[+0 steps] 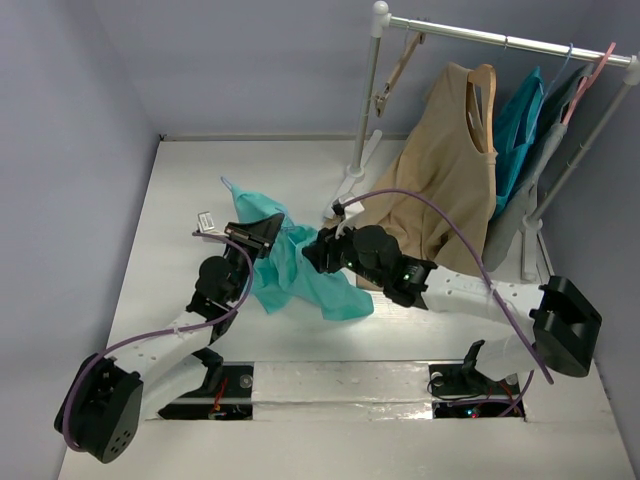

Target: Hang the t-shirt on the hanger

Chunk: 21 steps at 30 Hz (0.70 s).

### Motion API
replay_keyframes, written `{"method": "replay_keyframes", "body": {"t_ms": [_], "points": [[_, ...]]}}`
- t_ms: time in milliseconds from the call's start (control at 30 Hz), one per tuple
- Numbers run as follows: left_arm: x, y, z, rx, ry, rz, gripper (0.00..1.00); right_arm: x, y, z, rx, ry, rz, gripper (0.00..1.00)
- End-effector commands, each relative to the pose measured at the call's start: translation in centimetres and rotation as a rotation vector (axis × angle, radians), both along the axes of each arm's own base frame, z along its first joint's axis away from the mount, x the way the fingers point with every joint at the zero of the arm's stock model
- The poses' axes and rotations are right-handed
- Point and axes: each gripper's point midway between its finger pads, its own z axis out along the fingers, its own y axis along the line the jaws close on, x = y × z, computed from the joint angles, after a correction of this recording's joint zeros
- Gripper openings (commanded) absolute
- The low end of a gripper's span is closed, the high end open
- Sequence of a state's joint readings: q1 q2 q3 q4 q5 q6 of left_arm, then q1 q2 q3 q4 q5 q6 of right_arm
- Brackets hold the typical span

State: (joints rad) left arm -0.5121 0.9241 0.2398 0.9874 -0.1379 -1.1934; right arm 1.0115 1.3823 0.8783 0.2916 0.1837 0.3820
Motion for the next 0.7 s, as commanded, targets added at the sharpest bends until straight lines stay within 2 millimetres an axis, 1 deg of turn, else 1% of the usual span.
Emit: {"method": "replay_keyframes", "body": {"t_ms": [0,67,100,167,200,233,267,300,333,400,433,467,500,533,567,633,667], "points": [[-0.5,-0.1,1.1,-0.045,-0.025,-0.031,0.00,0.6,-0.5,0.5,-0.054,0.006,-0.025,0.55],[-0.2,0.1,0.6,-0.036,-0.007,-0.025,0.00,-0.2,-0.8,-0.3,-0.105,0.041,0.008,0.65],[-0.2,0.0,0.3,-0.032,0.001,-0.026,0.00,-0.5,-1.0,0.1,-0.106,0.041,0.016,0.72],[0.1,0.1,0.0,-0.028,0.011,-0.025,0.00,-1.1,-1.6,-0.4,-0.143,0.057,0.033,0.76],[0.1,0.0,-0.1,-0.028,0.014,-0.026,0.00,-1.2,-1.8,-0.2,-0.148,0.055,0.033,0.78],[0.2,0.0,-0.1,-0.026,0.015,-0.025,0.00,-1.3,-2.2,0.8,-0.134,0.033,0.028,0.78],[0.3,0.0,-0.3,-0.023,0.021,-0.024,0.00,-1.6,-3.0,0.3,-0.168,0.045,0.023,0.79],[0.5,0.2,-0.3,-0.024,0.021,-0.015,0.00,-1.6,-3.3,0.6,-0.170,0.038,0.018,0.79],[0.5,0.2,-0.2,-0.024,0.019,-0.014,0.00,-2.1,-3.7,1.3,-0.175,0.023,0.025,0.79],[0.6,0.3,-0.3,-0.021,0.021,-0.010,0.00,-3.0,-3.6,1.8,-0.175,0.013,0.048,0.77],[0.7,0.3,-0.3,-0.020,0.021,-0.007,0.00,-3.9,-3.2,1.8,-0.184,0.011,0.076,0.76],[0.7,0.3,-0.3,-0.018,0.024,-0.007,0.00,-4.4,-3.0,1.7,-0.190,0.011,0.087,0.74],[0.7,0.3,-0.2,-0.019,0.021,-0.005,0.00,-4.8,-2.9,1.6,-0.197,0.010,0.096,0.66],[0.7,0.3,-0.1,-0.019,0.019,-0.004,0.00,-4.9,-2.9,1.2,-0.219,0.008,0.085,0.60],[0.7,0.4,-0.2,-0.017,0.022,-0.002,0.00,-5.8,-2.4,0.9,-0.235,-0.001,0.100,0.54],[0.8,0.4,-0.3,-0.014,0.027,0.005,0.00,-6.6,-1.8,0.7,-0.256,-0.022,0.122,0.27],[0.8,0.4,-0.3,-0.012,0.028,0.005,0.00,-7.0,-1.4,1.1,-0.250,-0.036,0.137,0.20]]}}
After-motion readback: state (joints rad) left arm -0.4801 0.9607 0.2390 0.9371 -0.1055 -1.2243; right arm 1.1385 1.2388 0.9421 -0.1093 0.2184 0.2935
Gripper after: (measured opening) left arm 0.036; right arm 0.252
